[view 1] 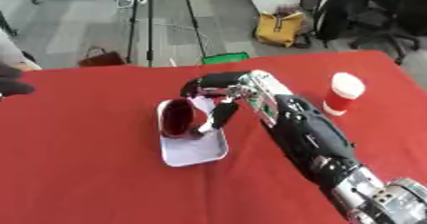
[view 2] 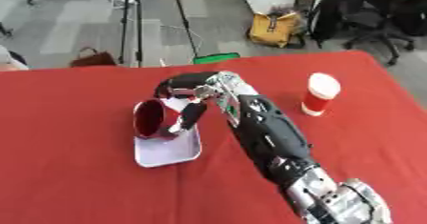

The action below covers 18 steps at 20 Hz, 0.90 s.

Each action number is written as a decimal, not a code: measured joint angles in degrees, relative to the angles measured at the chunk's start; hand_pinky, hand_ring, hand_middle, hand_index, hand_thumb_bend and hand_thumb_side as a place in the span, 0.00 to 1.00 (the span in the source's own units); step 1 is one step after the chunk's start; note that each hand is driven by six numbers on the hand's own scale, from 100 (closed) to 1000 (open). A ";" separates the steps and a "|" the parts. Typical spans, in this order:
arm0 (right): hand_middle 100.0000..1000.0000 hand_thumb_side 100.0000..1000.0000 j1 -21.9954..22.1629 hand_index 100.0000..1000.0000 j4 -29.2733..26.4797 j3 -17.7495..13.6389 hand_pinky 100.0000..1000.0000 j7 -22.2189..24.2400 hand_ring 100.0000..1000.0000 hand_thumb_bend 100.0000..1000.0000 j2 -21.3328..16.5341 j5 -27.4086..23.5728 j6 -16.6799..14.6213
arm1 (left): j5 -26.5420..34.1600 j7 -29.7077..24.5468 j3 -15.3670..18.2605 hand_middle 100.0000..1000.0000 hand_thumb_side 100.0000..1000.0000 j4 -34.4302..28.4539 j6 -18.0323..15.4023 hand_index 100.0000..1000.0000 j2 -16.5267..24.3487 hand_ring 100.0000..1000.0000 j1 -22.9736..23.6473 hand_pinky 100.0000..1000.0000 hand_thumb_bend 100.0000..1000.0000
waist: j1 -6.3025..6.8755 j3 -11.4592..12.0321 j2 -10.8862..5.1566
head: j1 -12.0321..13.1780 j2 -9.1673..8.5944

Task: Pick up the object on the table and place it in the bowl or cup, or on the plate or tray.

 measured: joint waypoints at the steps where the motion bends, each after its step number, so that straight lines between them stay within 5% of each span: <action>1: 0.92 0.67 0.00 0.91 -0.06 -0.02 0.89 0.00 0.85 0.47 0.00 -0.19 0.00 | 0.01 -0.02 0.00 0.65 0.65 0.00 0.01 0.76 0.00 0.62 0.00 0.72 0.94 | 0.00 -0.02 0.00 | 0.00 0.00; 13: 0.94 0.65 -0.26 0.94 -1.82 -1.22 0.95 -0.78 0.89 0.50 -1.56 1.05 -0.78 | 0.17 -0.06 0.00 0.65 0.65 0.00 0.03 0.77 0.00 0.62 0.01 0.72 0.94 | 0.04 -0.50 -0.04 | 0.18 -0.28; 18: 0.94 0.65 -0.56 0.94 -4.97 -2.12 0.95 -0.90 0.89 0.49 -4.08 -2.57 -0.90 | 0.17 -0.07 0.00 0.65 0.65 0.00 0.05 0.77 0.00 0.62 0.08 0.72 0.94 | 0.01 -0.95 -0.42 | 0.46 -0.40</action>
